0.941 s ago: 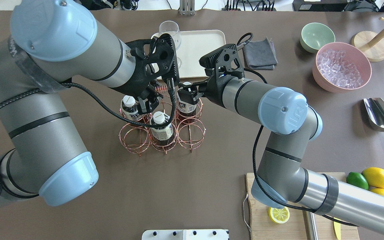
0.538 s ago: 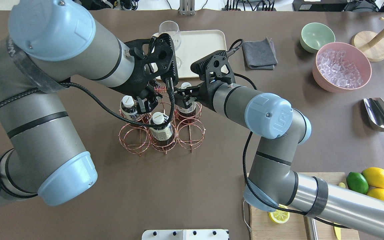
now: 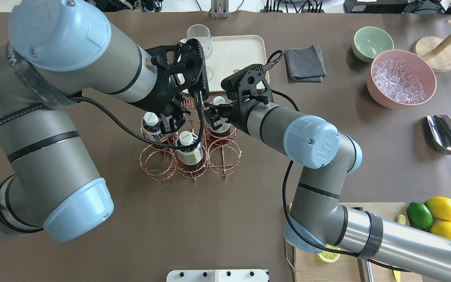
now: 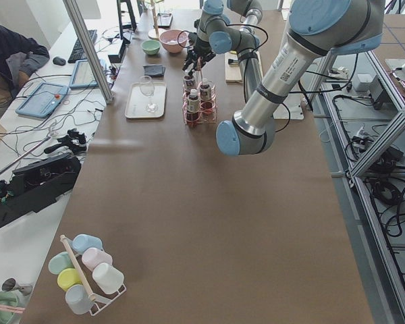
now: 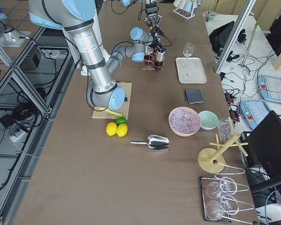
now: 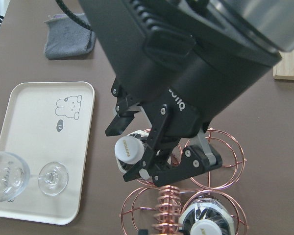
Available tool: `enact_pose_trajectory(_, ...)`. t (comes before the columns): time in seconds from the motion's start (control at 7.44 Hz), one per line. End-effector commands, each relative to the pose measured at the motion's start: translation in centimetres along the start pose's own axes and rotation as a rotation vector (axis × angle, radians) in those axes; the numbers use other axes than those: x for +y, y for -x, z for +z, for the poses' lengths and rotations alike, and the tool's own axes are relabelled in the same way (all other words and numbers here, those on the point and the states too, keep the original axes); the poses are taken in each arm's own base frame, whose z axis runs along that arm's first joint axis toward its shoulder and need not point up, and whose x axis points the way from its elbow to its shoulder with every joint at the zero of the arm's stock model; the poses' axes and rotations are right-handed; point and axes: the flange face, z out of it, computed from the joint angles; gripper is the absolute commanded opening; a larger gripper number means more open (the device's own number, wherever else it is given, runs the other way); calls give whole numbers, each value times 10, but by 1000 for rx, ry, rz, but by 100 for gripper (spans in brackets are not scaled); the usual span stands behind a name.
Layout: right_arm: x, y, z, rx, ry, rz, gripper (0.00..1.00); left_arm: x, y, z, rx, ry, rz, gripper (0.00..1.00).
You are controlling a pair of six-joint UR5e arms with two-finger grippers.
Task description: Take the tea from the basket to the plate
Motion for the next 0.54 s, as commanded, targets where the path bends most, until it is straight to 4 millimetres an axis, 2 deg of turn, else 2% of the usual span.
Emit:
enact_pose_trajectory(0.0, 1, -2, 0, 3, 1, -7, 16, 0, 0, 0, 0, 0, 0, 0)
enact_pose_trajectory(0.27, -4, -3, -2, 4, -7, -8, 0, 0, 0, 0, 0, 0, 0, 0)
enact_pose_trajectory(0.4, -19, -10, -8, 3, -22, -4, 0, 0, 0, 0, 1, 0, 0, 0)
